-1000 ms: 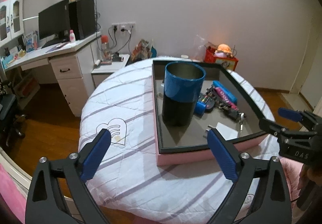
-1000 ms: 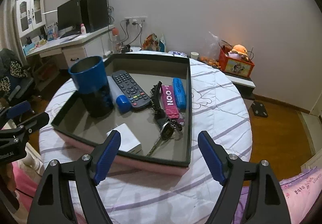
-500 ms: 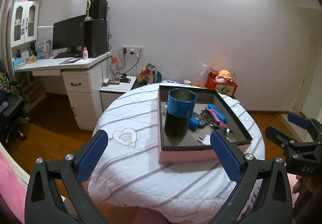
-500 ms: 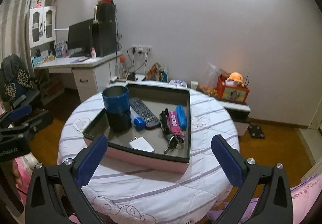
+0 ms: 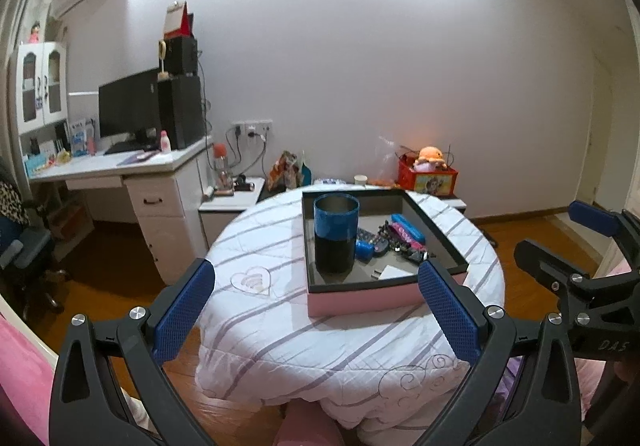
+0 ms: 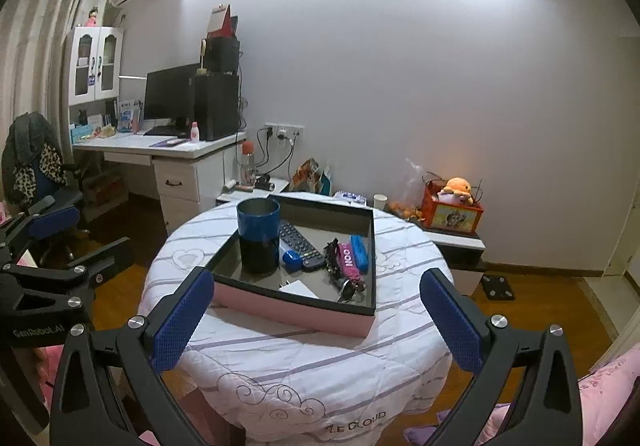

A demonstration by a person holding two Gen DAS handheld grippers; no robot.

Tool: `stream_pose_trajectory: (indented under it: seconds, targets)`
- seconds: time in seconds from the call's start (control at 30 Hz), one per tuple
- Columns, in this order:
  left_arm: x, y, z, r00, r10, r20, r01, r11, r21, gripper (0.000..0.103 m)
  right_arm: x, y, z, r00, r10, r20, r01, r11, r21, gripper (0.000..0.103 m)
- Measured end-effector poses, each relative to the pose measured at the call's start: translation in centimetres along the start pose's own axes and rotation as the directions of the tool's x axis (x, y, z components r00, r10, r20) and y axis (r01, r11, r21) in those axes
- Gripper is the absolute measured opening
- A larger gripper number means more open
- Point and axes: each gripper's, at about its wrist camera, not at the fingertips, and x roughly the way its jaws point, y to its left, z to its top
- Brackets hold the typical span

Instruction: Organize rigid objects

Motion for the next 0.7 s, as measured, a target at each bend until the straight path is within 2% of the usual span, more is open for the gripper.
stream_pose_trajectory:
  seconds: [0.47,0.7]
  targets:
    - [-4.9,-0.9,2.5,0.995,0.014,0.104,-0.017,0.999,0.027,0.103,-3.5,0.4,1.9,0.995,0.016,0.095,-0.018,1.000,0.024,0.103]
    - [-6.5,-0.8,3.1,0.986,-0.002,0.168,0.003,1.000,-0.010,0.103,-5.2,0.2,2.3,0.986,-0.029,0.163,0.022,0.999,0.046,0.103]
